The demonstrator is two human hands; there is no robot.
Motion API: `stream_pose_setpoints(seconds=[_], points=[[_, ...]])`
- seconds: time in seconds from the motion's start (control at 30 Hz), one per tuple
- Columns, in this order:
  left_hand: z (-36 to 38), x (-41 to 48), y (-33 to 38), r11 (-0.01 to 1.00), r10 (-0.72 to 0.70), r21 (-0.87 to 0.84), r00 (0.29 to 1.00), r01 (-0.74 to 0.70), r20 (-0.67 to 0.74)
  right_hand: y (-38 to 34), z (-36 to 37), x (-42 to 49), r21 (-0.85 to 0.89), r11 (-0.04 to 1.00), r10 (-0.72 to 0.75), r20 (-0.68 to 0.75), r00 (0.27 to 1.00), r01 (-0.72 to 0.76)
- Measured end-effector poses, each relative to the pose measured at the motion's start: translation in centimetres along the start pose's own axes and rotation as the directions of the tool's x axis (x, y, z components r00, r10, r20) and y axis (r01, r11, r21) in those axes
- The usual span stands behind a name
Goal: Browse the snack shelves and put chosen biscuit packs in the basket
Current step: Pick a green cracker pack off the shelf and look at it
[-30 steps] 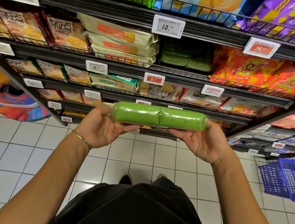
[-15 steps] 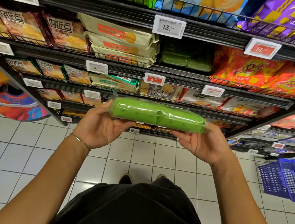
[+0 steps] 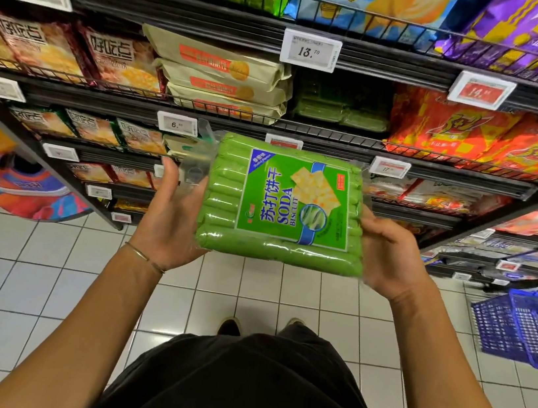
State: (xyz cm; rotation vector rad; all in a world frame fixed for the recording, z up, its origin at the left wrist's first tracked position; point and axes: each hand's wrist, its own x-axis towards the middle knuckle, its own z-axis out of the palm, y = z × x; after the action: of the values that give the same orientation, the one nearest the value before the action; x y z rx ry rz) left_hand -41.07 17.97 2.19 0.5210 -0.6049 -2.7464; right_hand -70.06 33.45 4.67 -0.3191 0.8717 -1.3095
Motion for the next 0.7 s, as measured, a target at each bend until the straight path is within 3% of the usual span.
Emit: stream_pose_setpoints(seconds=[0.17, 0.23, 0.33, 0.47, 0.57, 0.7], points=[[0.3, 0.1, 0.3, 0.993, 0.075, 0.089, 0.997, -0.076, 0.007, 0.8, 1.1, 0.9, -0.166, 0.986, -0.025, -0.133, 0.991, 0.002], [0.7, 0.0, 0.1, 0.995, 0.089, 0.040, 0.996, -0.089, 0.000, 1.1, 1.5, 1.2, -0.169, 0.986, -0.027, -0.189, 0.982, -0.005], [0.6, 0.3, -0.4, 0.981, 0.120, 0.166, 0.983, -0.097, -0.139, 1.3, 1.7, 1.2, -0.132, 0.991, -0.003, -0.231, 0.973, -0.028], [1.2, 0.2, -0.2, 0.981, 0.122, 0.162, 0.989, -0.107, -0.082, 1.2, 1.8, 0.9, -0.114, 0.992, 0.022, -0.283, 0.959, -0.057], [1.8, 0.1, -0.2, 0.984, 0.149, 0.115, 0.986, -0.139, -0.079, 1.3, 1.9, 0.6, -0.056, 0.998, 0.009, -0.225, 0.974, -0.022], [1.6, -0.5, 0.4, 0.991, 0.117, 0.070, 0.992, -0.113, -0.055, 0.9, 1.9, 0.0, 0.103, 0.995, -0.003, 0.007, 1.000, 0.002]])
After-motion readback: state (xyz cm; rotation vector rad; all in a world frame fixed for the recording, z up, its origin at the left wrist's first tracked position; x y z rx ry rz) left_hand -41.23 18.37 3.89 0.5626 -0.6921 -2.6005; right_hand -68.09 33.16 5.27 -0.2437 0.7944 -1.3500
